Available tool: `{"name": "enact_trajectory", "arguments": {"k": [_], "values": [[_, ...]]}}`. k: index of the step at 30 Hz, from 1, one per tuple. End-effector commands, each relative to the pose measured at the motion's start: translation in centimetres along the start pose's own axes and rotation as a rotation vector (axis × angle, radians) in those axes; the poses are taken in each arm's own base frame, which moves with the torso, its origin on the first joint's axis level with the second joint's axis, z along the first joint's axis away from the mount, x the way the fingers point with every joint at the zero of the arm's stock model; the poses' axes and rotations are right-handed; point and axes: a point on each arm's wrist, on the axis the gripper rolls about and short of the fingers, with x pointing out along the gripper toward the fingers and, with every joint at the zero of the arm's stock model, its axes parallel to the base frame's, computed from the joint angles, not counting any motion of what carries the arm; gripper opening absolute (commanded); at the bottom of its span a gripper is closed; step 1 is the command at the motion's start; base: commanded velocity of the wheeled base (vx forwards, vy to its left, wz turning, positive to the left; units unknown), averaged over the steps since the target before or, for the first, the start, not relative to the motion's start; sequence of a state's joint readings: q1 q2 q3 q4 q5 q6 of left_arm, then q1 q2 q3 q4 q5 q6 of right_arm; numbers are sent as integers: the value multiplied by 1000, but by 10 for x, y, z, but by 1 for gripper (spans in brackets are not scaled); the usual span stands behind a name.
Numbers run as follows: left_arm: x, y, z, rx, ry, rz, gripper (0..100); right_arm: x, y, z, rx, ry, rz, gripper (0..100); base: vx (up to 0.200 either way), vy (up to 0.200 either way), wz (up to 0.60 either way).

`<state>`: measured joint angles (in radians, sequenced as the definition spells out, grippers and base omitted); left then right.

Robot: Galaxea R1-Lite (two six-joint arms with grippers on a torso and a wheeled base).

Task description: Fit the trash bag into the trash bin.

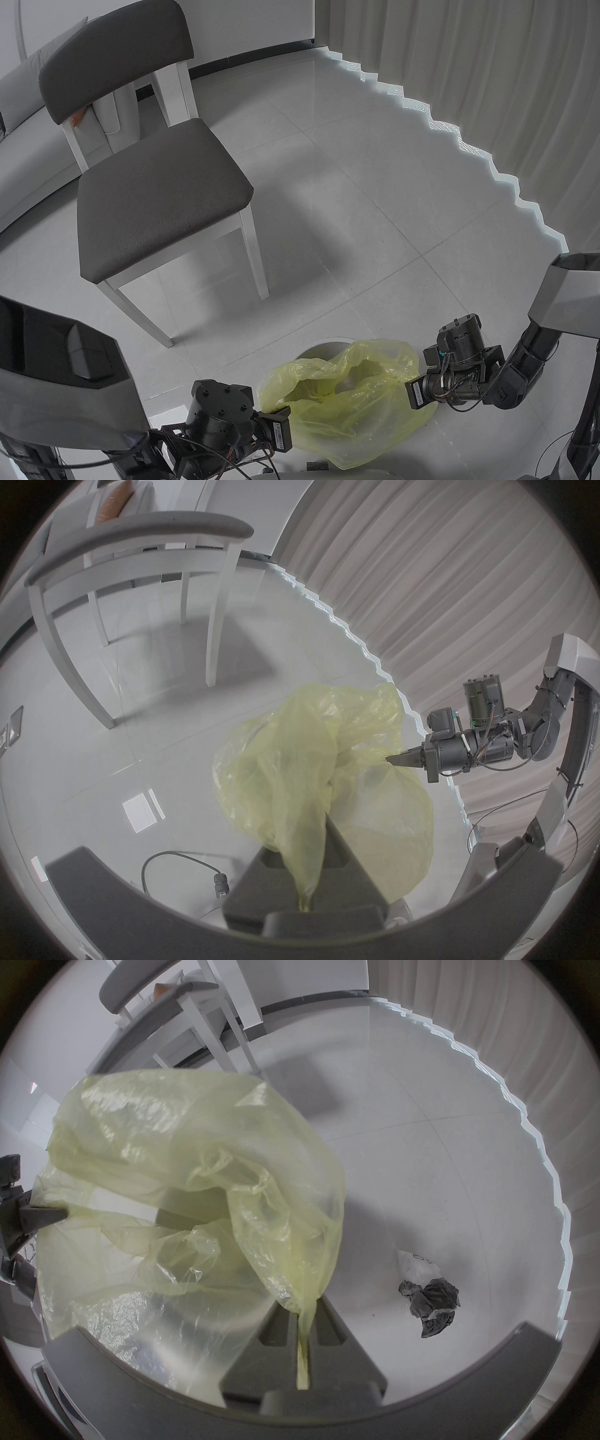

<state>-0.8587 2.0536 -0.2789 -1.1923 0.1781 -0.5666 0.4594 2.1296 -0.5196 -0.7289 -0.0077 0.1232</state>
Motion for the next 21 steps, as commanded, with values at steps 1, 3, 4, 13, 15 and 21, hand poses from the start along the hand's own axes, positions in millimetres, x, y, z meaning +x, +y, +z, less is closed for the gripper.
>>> {"name": "enact_trajectory", "arguments": {"k": [1, 3, 4, 13, 15, 21], "values": [[13, 12, -12, -1, 54, 38, 0, 15, -6, -8, 10, 41, -10, 0, 0, 0, 0], [21, 21, -12, -17, 54, 47, 0, 24, -6, -10, 10, 46, -11, 0, 0, 0, 0], [21, 21, -12, -17, 54, 47, 0, 24, -6, -10, 10, 46, -11, 0, 0, 0, 0], [43, 28, -16, -8, 32, 9, 0, 49, -6, -8, -2, 11, -5, 0, 0, 0, 0], [41, 28, -14, -10, 20, 5, 0, 47, -5, -7, -2, 7, -5, 0, 0, 0, 0], [29, 30, 7, -37, -66, -14, 0, 29, -5, -2, -4, -24, -2, 100, 0, 0, 0]]}}
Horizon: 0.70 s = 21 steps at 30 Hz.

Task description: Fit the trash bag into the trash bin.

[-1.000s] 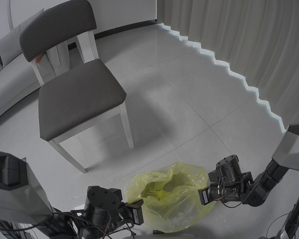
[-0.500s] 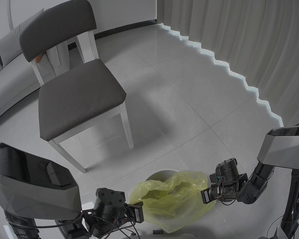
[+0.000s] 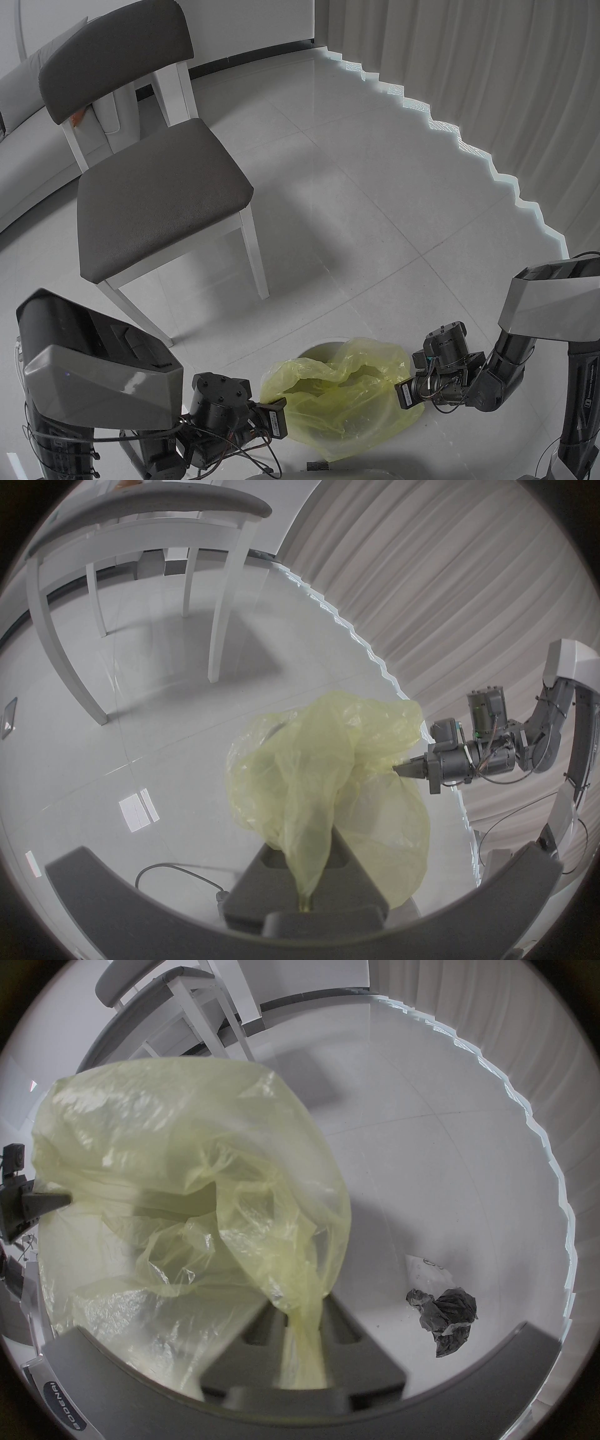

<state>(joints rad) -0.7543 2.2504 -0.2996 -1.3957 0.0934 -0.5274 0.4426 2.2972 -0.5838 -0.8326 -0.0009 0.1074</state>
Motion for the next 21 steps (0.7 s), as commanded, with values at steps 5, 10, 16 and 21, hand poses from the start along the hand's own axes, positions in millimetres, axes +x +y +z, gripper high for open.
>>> {"name": "enact_trajectory", "arguments": {"k": [5, 10, 16, 21], "values": [[-12, 1, 13, -19, -49, -10, 0, -37, -5, 12, 3, -69, -7, 100, 0, 0, 0], [-13, 2, 11, -22, -53, -13, 0, -56, -16, 25, 0, -134, -32, 100, 0, 0, 0], [-12, 8, 0, -21, -38, 11, 0, -59, -9, 45, -16, -183, -13, 100, 0, 0, 0], [-17, 12, -7, -18, -37, 21, 0, -46, 8, 50, -52, -184, 29, 100, 0, 0, 0]]}}
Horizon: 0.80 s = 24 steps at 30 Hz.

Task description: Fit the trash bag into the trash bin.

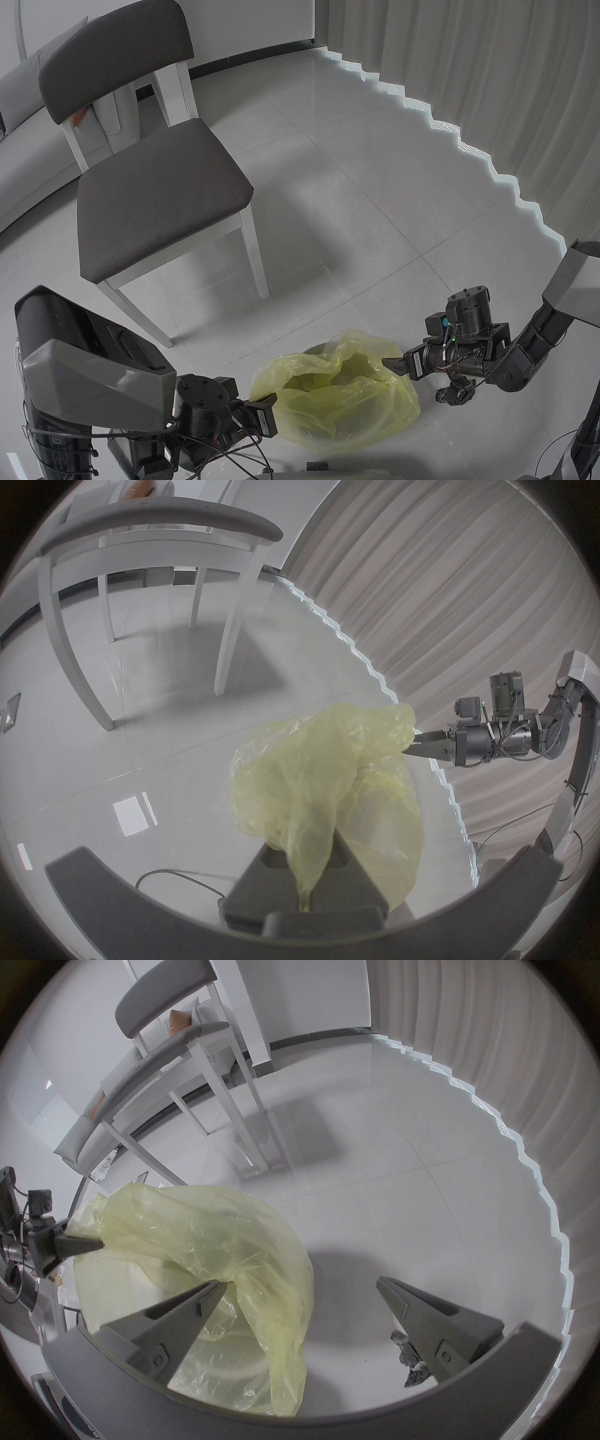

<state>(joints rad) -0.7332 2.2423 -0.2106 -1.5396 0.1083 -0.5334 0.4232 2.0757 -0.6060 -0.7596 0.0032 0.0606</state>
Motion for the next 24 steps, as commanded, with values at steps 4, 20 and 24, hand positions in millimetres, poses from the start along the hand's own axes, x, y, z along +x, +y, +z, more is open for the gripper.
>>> {"name": "enact_trajectory", "arguments": {"k": [4, 20, 24], "values": [[-1, 8, -10, 3, 30, 37, 0, 19, 16, 5, -30, -8, 41, 100, 0, 0, 0], [-4, 8, -8, 1, 25, 41, 100, 25, 20, 7, -40, -12, 50, 100, 0, 0, 0], [-13, 8, -2, -1, 3, 39, 100, 32, 21, 6, -45, -6, 51, 100, 0, 0, 0]]}}
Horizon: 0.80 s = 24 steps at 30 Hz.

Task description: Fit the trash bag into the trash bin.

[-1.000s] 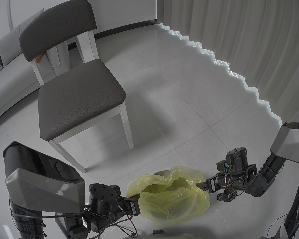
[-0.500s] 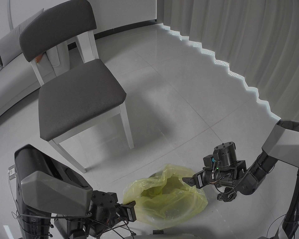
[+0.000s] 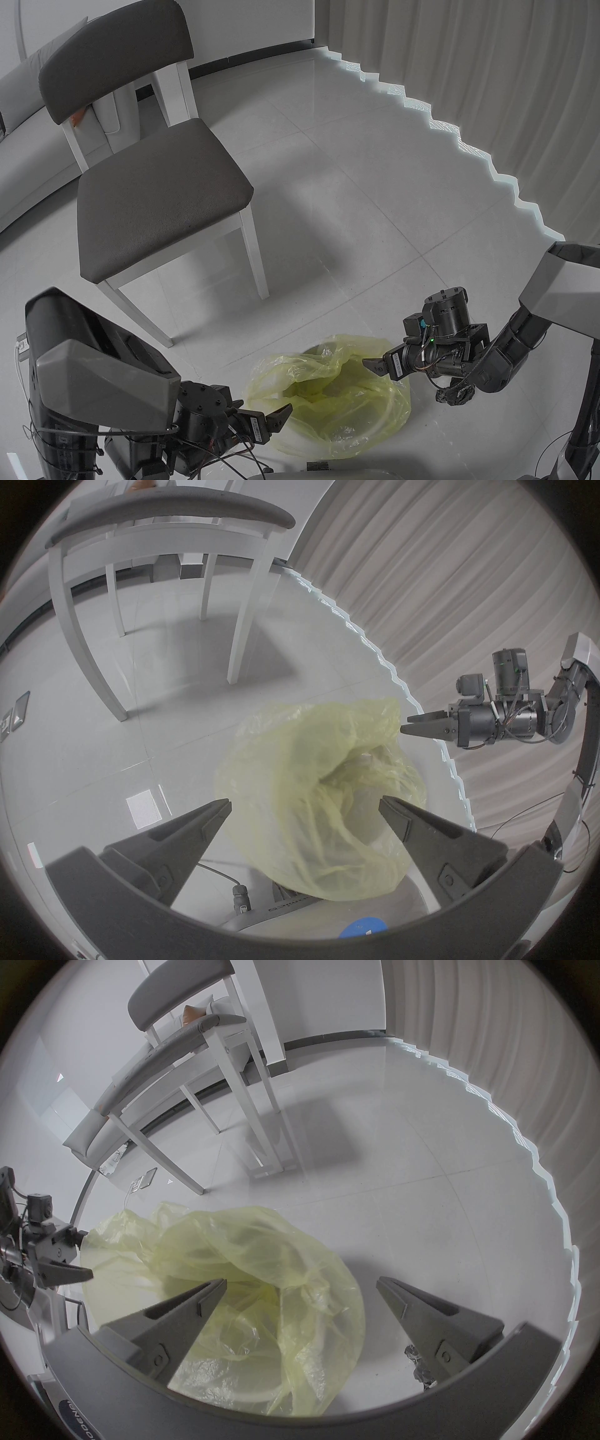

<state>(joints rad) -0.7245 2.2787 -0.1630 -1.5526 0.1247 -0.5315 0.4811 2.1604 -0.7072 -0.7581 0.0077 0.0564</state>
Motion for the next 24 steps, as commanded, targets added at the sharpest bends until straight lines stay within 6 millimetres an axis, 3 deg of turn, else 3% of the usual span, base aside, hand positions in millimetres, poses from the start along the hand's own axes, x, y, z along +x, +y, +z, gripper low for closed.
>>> {"name": "enact_trajectory", "arguments": {"k": [1, 13, 22, 23, 24], "values": [[-11, -3, 12, -9, -54, -22, 100, 9, 0, -1, -5, 7, 0, 100, 0, 0, 0], [-12, -3, 21, 42, -101, -11, 100, 36, -5, 6, -47, -12, 40, 100, 0, 0, 0], [-8, -5, 23, 61, -113, -25, 100, 44, -7, 4, -48, 8, 72, 100, 0, 0, 0], [-7, -5, 24, 61, -115, -28, 100, 44, -7, 5, -48, 5, 72, 0, 0, 0, 0], [-5, -5, 25, 63, -120, -31, 100, 44, -6, 7, -48, -2, 72, 0, 0, 0, 0]]}}
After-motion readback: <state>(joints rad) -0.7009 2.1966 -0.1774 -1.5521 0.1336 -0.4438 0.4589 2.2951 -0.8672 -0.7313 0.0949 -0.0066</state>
